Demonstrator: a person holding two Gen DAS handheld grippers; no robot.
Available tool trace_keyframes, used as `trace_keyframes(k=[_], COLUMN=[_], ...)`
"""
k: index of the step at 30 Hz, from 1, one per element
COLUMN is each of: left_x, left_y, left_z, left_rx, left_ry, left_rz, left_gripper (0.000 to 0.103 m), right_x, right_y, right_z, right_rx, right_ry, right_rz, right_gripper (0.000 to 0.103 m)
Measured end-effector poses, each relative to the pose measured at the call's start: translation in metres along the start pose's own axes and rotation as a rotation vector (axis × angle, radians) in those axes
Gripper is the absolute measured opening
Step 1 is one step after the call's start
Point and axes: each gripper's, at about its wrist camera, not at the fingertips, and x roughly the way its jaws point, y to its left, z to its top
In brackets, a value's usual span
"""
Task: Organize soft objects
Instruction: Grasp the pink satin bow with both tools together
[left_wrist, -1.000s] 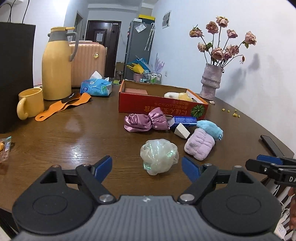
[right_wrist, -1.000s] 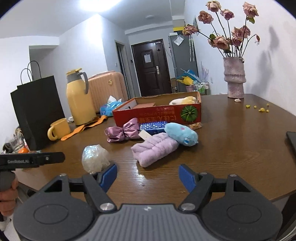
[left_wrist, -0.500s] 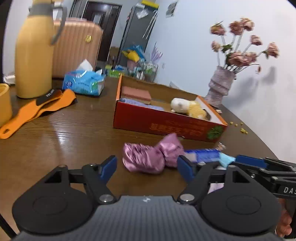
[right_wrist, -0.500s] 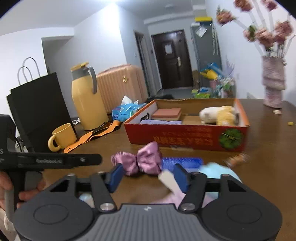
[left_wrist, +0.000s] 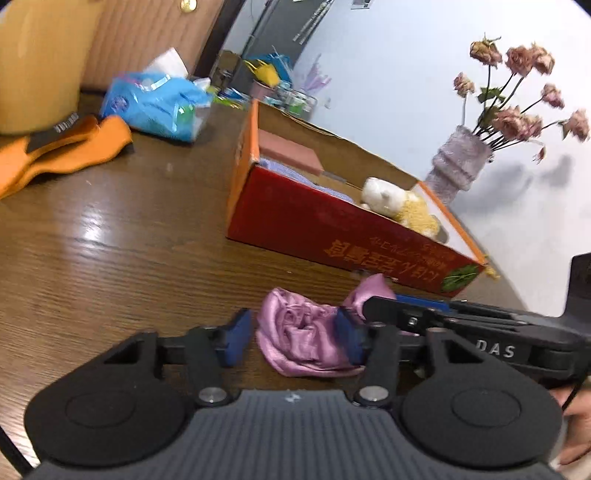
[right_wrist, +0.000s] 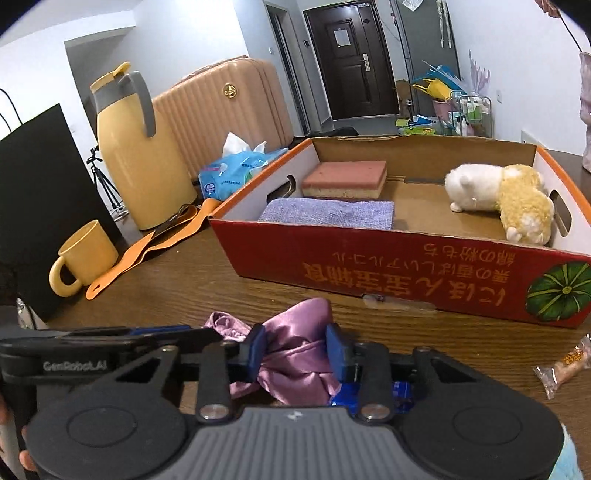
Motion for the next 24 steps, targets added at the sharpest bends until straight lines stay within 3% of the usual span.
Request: trace_keyframes(k=[2,5,9,15,24], left_x=[0.0,-0.004,-0.031,-0.096,-0.153], left_y=[-0.002,-0.012,-0.027,-0.074,-0.139], left_z=[-0.002,0.0,0.007,-0.004,-0.061], left_rx=[-0.001,0.048,0.067,0.139,0.194], left_ry=[-0.008,-0.008,-0.041,-0.141,-0.179], left_rz=[-0.022,0.007,0.017,-0.004,-0.116], left_gripper=[0.025,0.02,0.017,0.017,0.017], right_x=[-0.001,-0.004,-0.026,-0.1,-0.211], right_y=[0.002,0.003,0.012,0.035,0.035], right_z=[0.001,0.002,0.004,-0.005,-0.074], right_rx=[-0.007,-0.004,-0.017,-0.07,-0.009], right_ry=[-0.01,-0.041,-0.086,-0.217,-0.345], right_rz=[-0.003,0.004,0.023,0.032,0.002], right_gripper=[0.018,0.01,0.009,0.009,0.009])
